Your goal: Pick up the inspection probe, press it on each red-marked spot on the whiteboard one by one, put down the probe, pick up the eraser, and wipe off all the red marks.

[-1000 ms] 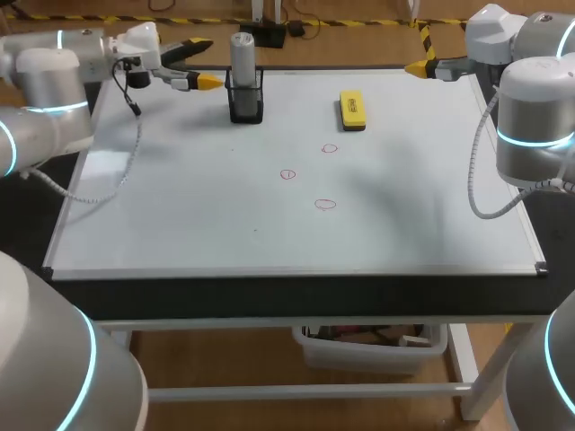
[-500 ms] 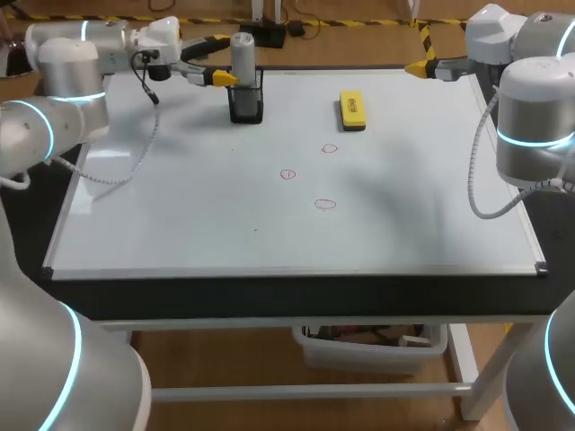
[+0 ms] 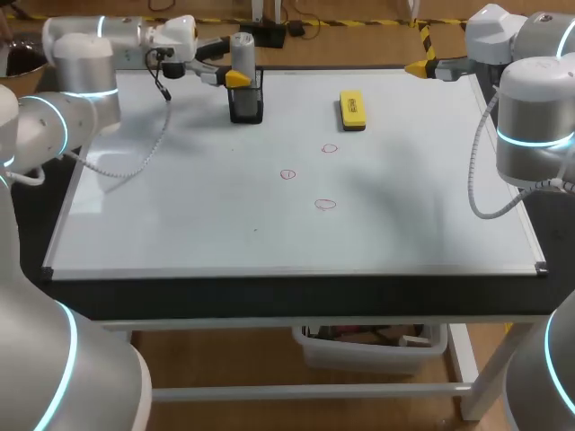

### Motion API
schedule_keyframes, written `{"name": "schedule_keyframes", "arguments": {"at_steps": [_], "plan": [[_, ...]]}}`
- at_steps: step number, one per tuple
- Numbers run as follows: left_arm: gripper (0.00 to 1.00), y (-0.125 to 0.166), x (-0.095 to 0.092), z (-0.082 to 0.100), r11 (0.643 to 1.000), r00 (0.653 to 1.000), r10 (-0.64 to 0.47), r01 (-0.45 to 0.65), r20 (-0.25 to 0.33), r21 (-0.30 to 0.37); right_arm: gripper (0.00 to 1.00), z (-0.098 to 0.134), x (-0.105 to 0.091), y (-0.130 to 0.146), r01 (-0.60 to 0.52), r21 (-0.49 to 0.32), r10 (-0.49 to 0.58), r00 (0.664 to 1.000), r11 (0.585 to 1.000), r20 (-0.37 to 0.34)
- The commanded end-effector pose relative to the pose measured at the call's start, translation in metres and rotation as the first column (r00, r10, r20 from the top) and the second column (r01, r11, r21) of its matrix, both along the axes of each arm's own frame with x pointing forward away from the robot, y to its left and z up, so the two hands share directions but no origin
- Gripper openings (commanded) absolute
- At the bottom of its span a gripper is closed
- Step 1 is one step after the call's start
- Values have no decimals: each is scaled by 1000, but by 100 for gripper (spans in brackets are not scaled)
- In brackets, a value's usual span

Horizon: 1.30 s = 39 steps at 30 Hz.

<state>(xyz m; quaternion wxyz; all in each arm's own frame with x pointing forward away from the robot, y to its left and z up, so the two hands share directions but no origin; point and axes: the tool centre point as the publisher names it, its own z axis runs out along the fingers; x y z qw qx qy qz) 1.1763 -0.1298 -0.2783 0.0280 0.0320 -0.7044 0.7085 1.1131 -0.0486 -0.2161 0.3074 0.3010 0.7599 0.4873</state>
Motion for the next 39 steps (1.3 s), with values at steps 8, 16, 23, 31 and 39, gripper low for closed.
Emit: {"name": "schedule_keyframes", "arguments": {"at_steps": [8,16,23,31,39], "plan": [[100,-13,3,-4,999,999,42,-42,-23,-15,100,0,1,0,-1,0,1,1000,1000,-1],[100,-17,1,0,998,998,60,-60,-18,-7,100,0,1,0,-1,0,1,1000,1000,-1],[100,-18,1,1,998,998,62,-62,-18,-5,100,0,1,0,-1,0,1,1000,1000,-1],[42,-16,2,0,998,998,59,-59,-17,-3,100,0,1,0,-1,0,1,1000,1000,-1],[0,-12,1,-1,999,998,53,-53,-15,-12,100,0,1,0,-1,0,1,1000,1000,-1]]}}
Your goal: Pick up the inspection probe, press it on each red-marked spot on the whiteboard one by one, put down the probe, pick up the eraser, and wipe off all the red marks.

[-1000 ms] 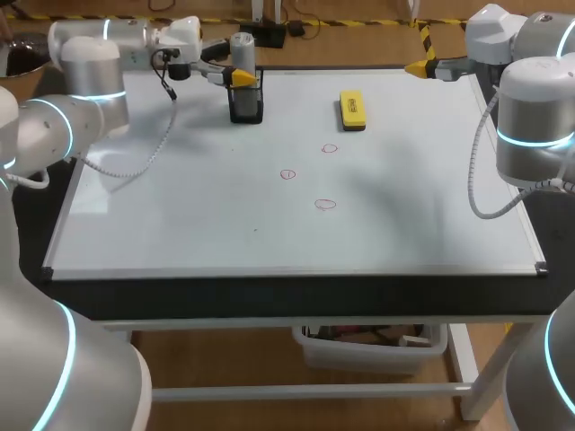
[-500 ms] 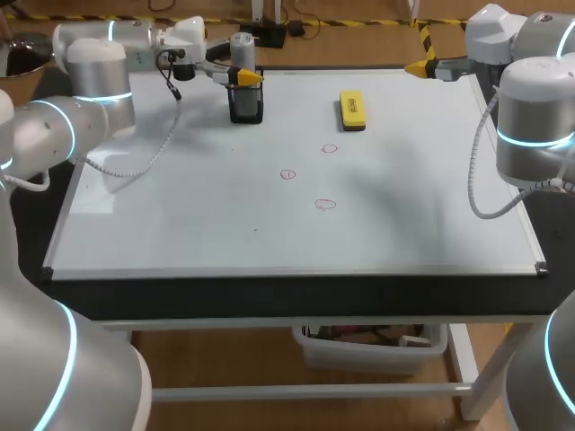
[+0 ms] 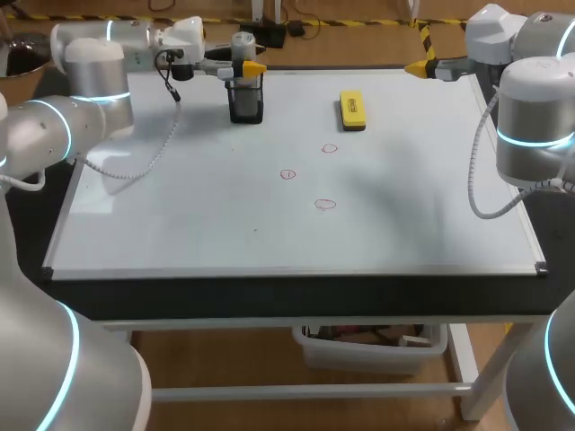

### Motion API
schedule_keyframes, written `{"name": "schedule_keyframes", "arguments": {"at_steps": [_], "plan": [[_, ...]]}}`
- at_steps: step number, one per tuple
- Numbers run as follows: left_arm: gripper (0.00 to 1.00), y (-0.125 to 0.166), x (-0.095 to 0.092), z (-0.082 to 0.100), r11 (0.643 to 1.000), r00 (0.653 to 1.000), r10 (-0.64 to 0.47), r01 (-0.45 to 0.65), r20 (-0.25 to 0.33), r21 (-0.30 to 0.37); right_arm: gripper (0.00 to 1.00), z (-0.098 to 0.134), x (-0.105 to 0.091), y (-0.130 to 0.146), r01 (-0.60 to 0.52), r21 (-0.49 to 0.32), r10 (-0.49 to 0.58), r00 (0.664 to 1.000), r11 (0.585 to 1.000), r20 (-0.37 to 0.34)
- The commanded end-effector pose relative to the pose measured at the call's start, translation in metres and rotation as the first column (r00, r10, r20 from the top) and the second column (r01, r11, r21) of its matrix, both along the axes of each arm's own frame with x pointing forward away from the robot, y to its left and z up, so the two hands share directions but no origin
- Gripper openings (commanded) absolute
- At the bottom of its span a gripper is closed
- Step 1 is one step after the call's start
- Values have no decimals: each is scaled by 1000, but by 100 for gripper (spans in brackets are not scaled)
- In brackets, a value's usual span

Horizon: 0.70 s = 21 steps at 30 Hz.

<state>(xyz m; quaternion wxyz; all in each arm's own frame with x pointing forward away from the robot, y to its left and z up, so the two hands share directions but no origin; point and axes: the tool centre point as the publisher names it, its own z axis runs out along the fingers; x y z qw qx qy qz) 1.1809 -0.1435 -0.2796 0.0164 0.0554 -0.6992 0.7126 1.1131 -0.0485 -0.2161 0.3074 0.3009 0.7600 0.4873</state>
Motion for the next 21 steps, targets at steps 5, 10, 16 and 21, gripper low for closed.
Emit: {"name": "schedule_keyframes", "arguments": {"at_steps": [5,10,16,21], "plan": [[0,3,-7,6,1000,1000,3,-3,17,0,100,0,1,0,-1,0,1,1000,1000,-1],[0,3,-13,21,1000,999,14,-15,43,13,100,0,1,0,-1,0,1,1000,1000,-1],[0,3,-16,50,999,997,27,-30,72,28,100,0,1,0,-1,0,1,1000,1000,-1],[0,2,-20,74,999,996,25,-28,90,36,100,0,1,0,-1,0,1,1000,1000,-1]]}}
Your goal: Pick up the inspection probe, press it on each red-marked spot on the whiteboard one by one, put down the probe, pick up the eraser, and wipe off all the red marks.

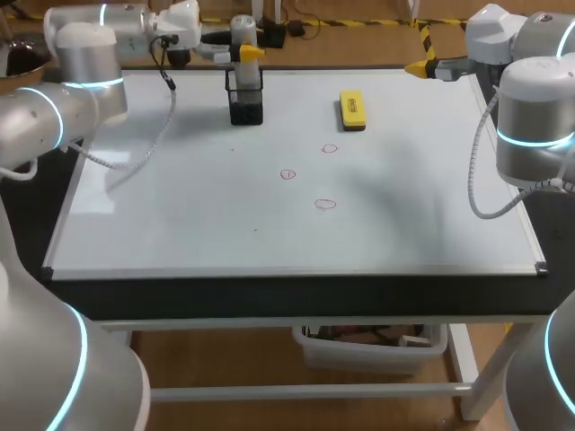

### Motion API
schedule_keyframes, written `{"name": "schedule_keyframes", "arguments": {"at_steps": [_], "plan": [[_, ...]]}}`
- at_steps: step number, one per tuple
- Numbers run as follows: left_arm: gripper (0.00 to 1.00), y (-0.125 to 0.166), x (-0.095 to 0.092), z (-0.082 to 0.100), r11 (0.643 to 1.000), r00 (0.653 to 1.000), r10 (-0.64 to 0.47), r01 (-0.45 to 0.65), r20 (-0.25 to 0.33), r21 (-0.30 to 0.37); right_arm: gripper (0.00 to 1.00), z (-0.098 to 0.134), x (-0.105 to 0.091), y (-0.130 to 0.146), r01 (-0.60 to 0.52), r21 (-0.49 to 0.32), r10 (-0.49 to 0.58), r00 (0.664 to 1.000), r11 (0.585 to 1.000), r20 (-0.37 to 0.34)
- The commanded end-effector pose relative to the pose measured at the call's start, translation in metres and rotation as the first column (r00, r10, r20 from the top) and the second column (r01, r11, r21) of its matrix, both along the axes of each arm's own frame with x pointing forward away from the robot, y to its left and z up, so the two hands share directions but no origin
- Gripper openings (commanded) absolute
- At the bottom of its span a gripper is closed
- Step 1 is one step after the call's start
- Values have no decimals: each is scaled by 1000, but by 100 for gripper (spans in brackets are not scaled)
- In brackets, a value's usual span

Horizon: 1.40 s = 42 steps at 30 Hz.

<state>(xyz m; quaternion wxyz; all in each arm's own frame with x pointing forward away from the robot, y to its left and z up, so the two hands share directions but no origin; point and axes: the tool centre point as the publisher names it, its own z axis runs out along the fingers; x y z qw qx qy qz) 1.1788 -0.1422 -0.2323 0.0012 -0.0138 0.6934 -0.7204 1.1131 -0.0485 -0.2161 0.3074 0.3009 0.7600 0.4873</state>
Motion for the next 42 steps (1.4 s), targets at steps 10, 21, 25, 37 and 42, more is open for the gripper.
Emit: {"name": "schedule_keyframes", "arguments": {"at_steps": [10,21,25,37,42], "plan": [[0,9,-26,63,995,997,81,-82,16,64,100,0,1,0,-1,0,1,1000,1000,-1],[0,40,-48,81,994,993,105,-107,47,32,100,0,1,0,-1,0,1,1000,1000,-1],[0,58,-61,78,992,986,126,-127,107,-1,100,0,1,0,-1,0,1,1000,1000,-1],[0,110,-92,64,965,961,259,-261,100,4,100,0,1,0,-1,0,1,1000,1000,-1],[0,135,-103,57,950,947,310,-312,89,16,100,0,1,0,-1,0,1,1000,1000,-1]]}}
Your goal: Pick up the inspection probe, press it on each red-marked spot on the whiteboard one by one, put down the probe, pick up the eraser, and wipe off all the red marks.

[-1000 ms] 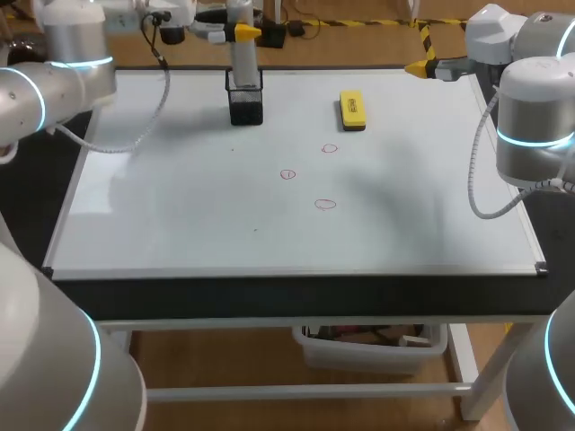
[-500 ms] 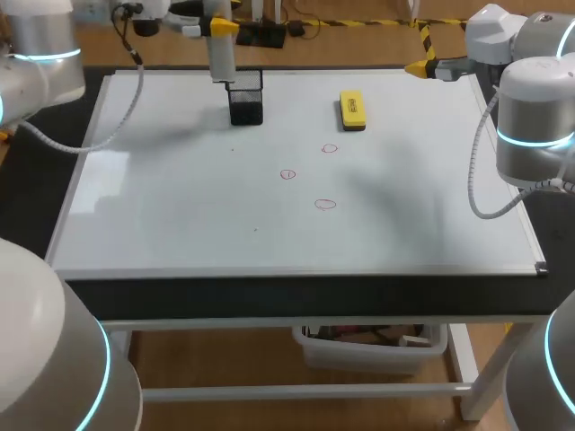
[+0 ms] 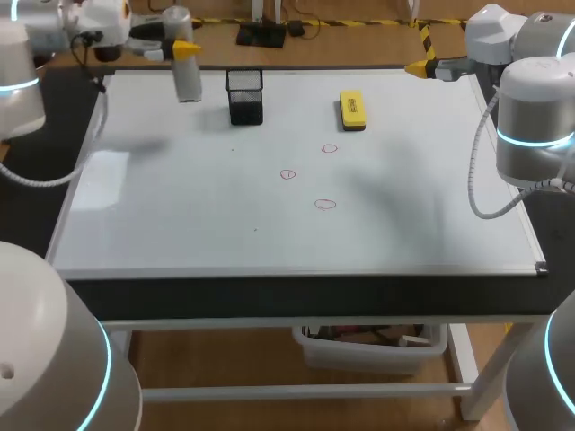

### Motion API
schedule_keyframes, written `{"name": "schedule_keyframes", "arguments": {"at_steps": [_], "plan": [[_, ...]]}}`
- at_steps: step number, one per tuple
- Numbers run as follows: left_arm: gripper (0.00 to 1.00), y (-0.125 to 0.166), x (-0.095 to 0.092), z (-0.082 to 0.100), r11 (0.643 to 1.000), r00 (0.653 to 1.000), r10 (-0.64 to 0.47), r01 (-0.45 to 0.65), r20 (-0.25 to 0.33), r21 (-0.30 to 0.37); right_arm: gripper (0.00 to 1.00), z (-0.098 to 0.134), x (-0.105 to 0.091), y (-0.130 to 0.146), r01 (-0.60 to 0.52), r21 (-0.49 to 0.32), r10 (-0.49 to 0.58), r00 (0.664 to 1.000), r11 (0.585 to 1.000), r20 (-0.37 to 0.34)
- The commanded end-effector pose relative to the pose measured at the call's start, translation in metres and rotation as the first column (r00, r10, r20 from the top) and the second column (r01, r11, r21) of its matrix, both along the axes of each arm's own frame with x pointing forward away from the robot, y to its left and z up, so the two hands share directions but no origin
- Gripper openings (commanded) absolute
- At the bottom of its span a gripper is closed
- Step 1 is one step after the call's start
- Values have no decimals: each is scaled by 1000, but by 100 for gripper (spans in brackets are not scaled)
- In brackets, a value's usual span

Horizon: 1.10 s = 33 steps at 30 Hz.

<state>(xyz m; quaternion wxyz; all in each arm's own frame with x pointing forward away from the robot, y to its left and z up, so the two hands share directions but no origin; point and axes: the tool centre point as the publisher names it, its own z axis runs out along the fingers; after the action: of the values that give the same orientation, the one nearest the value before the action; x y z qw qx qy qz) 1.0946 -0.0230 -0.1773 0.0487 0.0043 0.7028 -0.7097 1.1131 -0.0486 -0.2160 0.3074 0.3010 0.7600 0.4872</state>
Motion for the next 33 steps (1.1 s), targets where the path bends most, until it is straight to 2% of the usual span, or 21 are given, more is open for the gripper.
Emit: {"name": "schedule_keyframes", "arguments": {"at_steps": [1,12,22,33], "plan": [[0,20,-20,-1,960,960,279,-279,-7,-7,100,0,1,0,-1,0,1,1000,1000,-1],[0,59,-21,-29,935,934,355,-355,-36,2,100,0,1,0,-1,0,1,1000,1000,-1],[0,76,-18,-38,918,916,397,-396,-58,28,100,0,1,0,-1,0,1,1000,1000,-1],[0,76,-18,-38,918,916,397,-396,-58,28,100,0,1,0,-1,0,1,1000,1000,-1]]}}
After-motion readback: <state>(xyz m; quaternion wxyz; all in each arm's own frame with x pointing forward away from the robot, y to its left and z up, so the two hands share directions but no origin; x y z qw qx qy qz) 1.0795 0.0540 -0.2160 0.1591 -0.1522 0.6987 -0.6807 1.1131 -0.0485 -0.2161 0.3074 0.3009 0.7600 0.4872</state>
